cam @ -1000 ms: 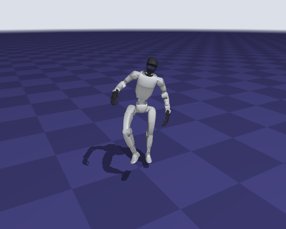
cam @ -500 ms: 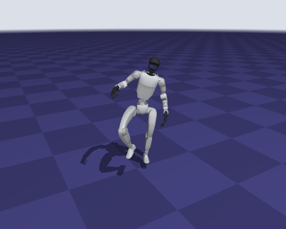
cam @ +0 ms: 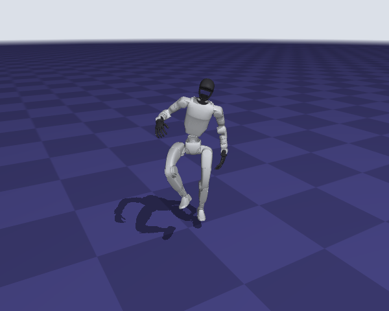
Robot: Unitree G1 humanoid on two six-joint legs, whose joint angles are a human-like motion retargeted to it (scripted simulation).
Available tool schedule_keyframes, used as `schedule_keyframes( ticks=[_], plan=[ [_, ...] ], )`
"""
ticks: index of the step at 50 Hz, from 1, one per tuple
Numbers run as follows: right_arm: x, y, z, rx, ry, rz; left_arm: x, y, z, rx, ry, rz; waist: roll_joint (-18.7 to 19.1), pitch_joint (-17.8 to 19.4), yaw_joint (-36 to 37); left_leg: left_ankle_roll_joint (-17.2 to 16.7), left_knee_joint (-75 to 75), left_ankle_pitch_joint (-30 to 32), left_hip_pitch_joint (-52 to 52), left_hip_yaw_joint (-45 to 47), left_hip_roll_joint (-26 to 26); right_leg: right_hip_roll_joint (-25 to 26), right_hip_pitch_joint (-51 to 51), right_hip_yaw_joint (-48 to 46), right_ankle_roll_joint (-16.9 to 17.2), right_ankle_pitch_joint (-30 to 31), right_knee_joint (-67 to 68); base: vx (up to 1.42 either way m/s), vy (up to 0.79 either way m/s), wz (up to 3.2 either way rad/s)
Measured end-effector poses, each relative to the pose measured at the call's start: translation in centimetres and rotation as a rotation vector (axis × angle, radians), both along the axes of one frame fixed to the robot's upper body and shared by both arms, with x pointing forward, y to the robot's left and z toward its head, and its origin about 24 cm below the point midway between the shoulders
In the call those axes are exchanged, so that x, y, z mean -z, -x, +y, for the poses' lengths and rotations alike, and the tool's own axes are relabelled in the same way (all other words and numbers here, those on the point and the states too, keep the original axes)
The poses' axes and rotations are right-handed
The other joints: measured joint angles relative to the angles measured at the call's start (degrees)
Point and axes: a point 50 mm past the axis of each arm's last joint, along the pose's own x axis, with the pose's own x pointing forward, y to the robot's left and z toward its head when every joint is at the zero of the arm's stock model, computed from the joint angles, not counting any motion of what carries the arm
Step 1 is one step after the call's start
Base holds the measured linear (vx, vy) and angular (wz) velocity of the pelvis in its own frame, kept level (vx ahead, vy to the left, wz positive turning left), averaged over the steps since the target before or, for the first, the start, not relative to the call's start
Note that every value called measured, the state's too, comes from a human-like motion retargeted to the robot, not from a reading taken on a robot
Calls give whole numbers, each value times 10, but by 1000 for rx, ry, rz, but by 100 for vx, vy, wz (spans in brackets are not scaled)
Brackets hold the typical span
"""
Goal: Static pose
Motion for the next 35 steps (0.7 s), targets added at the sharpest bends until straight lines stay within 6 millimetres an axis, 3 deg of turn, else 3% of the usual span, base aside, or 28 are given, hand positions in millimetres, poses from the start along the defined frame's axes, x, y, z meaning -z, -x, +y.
schedule_keyframes(
  ticks=[10,17,27,35],
  plan=[
    [-6,-6,20,-111,52,-16,-8,-13,10,54,-42,-40,39,33,8,-15,109,-56,-32,-23,49,14,-51,-21,-7,-8,-48,1,-4,-3],
    [-14,-8,40,-209,66,-75,-15,-29,16,131,-60,-89,97,56,13,-36,143,-68,-25,-55,101,4,-55,-25,-24,-13,-151,3,-4,0],
    [-17,-2,69,-339,73,-142,-29,-55,7,333,-28,-182,188,42,19,-68,171,-42,-47,-105,170,2,-61,14,-42,-13,-362,7,-7,-1],
    [-13,5,84,-410,90,-147,-37,-65,-3,449,-6,-235,239,38,38,-79,204,-36,-58,-125,207,9,-67,38,-55,-21,-408,7,-7,-16]
  ],
)
